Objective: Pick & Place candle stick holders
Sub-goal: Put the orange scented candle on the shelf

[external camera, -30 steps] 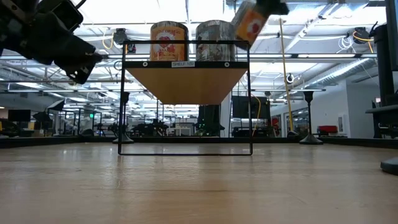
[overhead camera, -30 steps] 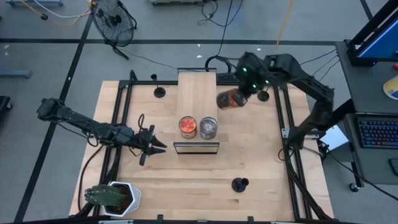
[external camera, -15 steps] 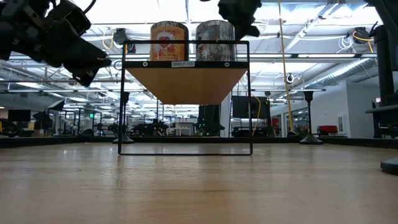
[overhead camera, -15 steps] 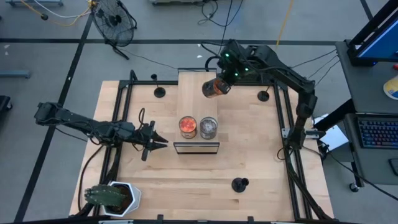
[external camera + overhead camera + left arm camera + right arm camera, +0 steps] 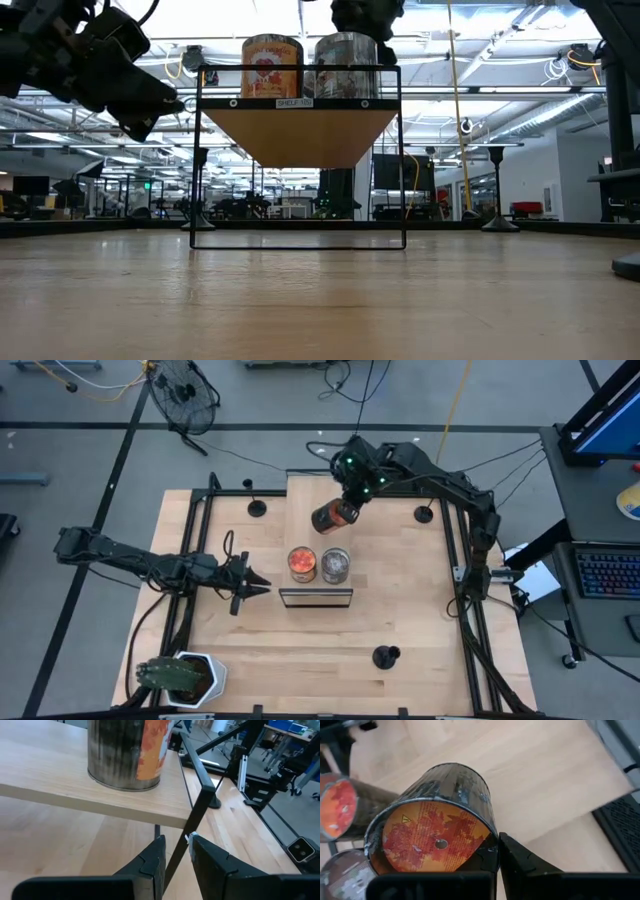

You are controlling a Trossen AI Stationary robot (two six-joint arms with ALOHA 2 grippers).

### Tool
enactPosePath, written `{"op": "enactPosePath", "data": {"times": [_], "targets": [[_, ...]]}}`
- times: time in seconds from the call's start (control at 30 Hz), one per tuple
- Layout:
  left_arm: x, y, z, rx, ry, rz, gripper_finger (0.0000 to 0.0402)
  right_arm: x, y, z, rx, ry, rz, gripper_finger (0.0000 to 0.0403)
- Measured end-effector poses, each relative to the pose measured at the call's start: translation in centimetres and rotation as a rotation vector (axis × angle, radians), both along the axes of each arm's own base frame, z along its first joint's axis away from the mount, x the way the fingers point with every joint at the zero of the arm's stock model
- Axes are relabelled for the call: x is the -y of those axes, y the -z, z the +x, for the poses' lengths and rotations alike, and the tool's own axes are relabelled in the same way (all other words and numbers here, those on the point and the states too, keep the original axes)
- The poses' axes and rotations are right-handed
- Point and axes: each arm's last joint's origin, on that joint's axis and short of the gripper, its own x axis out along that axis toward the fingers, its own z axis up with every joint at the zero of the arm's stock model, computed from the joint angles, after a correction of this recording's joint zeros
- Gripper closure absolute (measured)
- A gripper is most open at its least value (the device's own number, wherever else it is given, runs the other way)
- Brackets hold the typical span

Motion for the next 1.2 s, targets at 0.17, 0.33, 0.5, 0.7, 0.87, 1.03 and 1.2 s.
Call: {"op": "enactPosePath", "data": {"times": [0.17,0.33,0.5,0.7,0.87,1.03,1.2], "targets": [[0.0,0.0,0.0,0.0,-0.001,0.001,0.0309,-1.1,0.3,0.5,-0.02,-0.058,-0.004,0.0403],[0.0,0.0,0.0,0.001,-0.002,0.001,0.0309,-1.7,0.9,1.3,-0.033,-0.095,-0.007,0.0403],[0.0,0.0,0.0,0.001,-0.002,-0.001,0.0309,-2.4,0.8,1.5,-0.031,-0.119,-0.023,0.0403],[0.0,0.0,0.0,0.002,-0.002,-0.001,0.0309,-2.5,1.6,1.8,-0.045,-0.134,-0.027,0.0403],[0.0,0.0,0.0,0.002,-0.002,-0.001,0.0309,-2.4,2.6,2.2,-0.056,-0.141,-0.025,0.0403],[0.0,0.0,0.0,0.002,-0.003,-0.003,0.0309,-2.6,2.6,2.3,-0.047,-0.15,-0.028,0.0403],[0.0,0.0,0.0,0.002,-0.003,-0.004,0.0309,-2.7,2.7,2.4,-0.043,-0.163,-0.035,0.0403]]}}
